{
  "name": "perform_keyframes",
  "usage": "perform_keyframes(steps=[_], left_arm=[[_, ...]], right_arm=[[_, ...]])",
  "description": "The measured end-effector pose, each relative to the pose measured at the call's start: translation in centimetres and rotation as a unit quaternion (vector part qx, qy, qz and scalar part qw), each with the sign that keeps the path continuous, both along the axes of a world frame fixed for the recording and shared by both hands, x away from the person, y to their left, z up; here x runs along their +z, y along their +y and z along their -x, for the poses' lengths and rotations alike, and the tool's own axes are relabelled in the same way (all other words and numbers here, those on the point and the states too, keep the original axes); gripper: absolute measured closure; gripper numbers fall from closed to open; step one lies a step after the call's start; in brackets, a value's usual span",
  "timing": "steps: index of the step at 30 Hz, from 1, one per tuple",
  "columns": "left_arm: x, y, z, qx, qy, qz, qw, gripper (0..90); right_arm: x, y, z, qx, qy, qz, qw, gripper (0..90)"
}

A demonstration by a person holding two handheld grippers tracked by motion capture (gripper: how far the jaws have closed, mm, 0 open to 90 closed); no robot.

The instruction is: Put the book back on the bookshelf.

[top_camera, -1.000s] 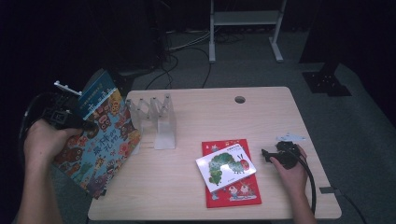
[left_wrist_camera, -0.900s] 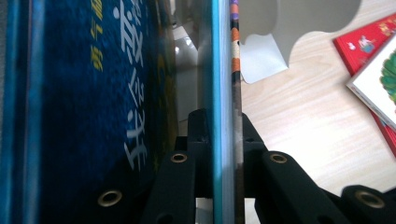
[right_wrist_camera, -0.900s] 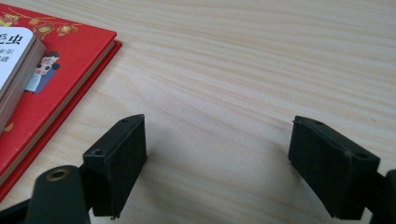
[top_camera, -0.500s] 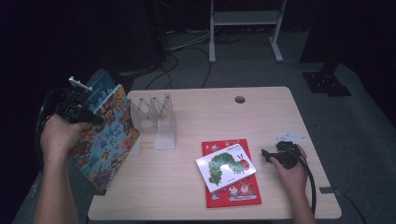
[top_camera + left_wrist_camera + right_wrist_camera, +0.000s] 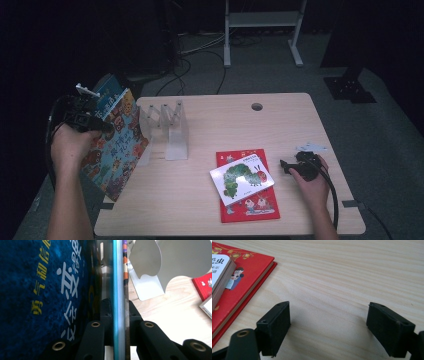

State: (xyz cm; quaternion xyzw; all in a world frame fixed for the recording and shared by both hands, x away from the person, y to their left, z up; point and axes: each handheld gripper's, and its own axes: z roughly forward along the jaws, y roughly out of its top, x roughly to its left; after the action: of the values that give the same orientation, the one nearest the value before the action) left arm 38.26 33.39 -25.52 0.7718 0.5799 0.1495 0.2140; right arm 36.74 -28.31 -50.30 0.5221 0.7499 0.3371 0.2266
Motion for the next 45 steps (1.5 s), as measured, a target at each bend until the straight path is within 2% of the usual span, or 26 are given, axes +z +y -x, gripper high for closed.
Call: perform_keyframes(steps=[3,6,9,15,16,21,22,29,33,39,40,43,45], left_arm=[[0.0,0.1,0.1,-0.001,-0.002,0.001,1.0,79.9],[0.3,0.5,0.3,-0.004,-0.014,0.013,0.9998,79.3],[0.3,0.5,0.3,-0.005,-0.011,0.014,0.9998,79.3],[1.3,0.5,0.5,-0.014,-0.01,0.006,0.9998,78.8],[2.1,0.6,0.7,-0.016,-0.016,0.008,0.9997,78.8],[3.4,0.8,1.0,-0.018,-0.021,0.005,0.9996,79.7],[3.8,0.8,1.1,-0.018,-0.023,0.0,0.9996,80.0],[4.1,0.7,1.2,-0.02,-0.027,-0.01,0.9994,80.9],[4.5,0.7,1.5,-0.023,-0.042,-0.008,0.9988,83.5],[4.5,0.1,1.4,-0.049,-0.03,-0.002,0.9983,89.9],[4.2,-0.2,1.3,-0.065,-0.029,0.003,0.9975,89.9],[3.9,-0.6,1.3,-0.074,-0.025,-0.002,0.9969,89.9],[3.5,-1.0,1.2,-0.087,-0.025,0.005,0.9958,89.8]], right_arm=[[0.0,0.0,0.0,0.0,0.0,0.001,1.0,18.1],[0.0,0.0,0.0,0.0,0.0,0.001,1.0,18.1],[0.0,0.0,0.0,0.0,0.0,0.0,1.0,18.1],[0.0,0.0,0.0,0.0,0.0,0.0,1.0,18.1],[0.0,0.0,0.0,0.0,0.0,0.001,1.0,18.1],[0.0,0.0,0.0,0.001,0.0,0.001,1.0,18.2],[0.0,0.0,0.0,0.001,0.0,0.001,1.0,18.2],[0.0,0.0,0.0,0.001,0.0,0.001,1.0,18.2],[0.0,0.0,0.0,0.001,0.0,0.001,1.0,18.2],[0.0,0.0,0.0,0.001,0.0,0.001,1.0,18.2],[0.0,0.0,0.0,0.001,0.0,0.001,1.0,18.2],[0.0,0.0,0.0,0.001,0.0,0.001,1.0,18.3],[0.0,0.0,0.0,0.001,0.0,0.001,1.0,18.3]])
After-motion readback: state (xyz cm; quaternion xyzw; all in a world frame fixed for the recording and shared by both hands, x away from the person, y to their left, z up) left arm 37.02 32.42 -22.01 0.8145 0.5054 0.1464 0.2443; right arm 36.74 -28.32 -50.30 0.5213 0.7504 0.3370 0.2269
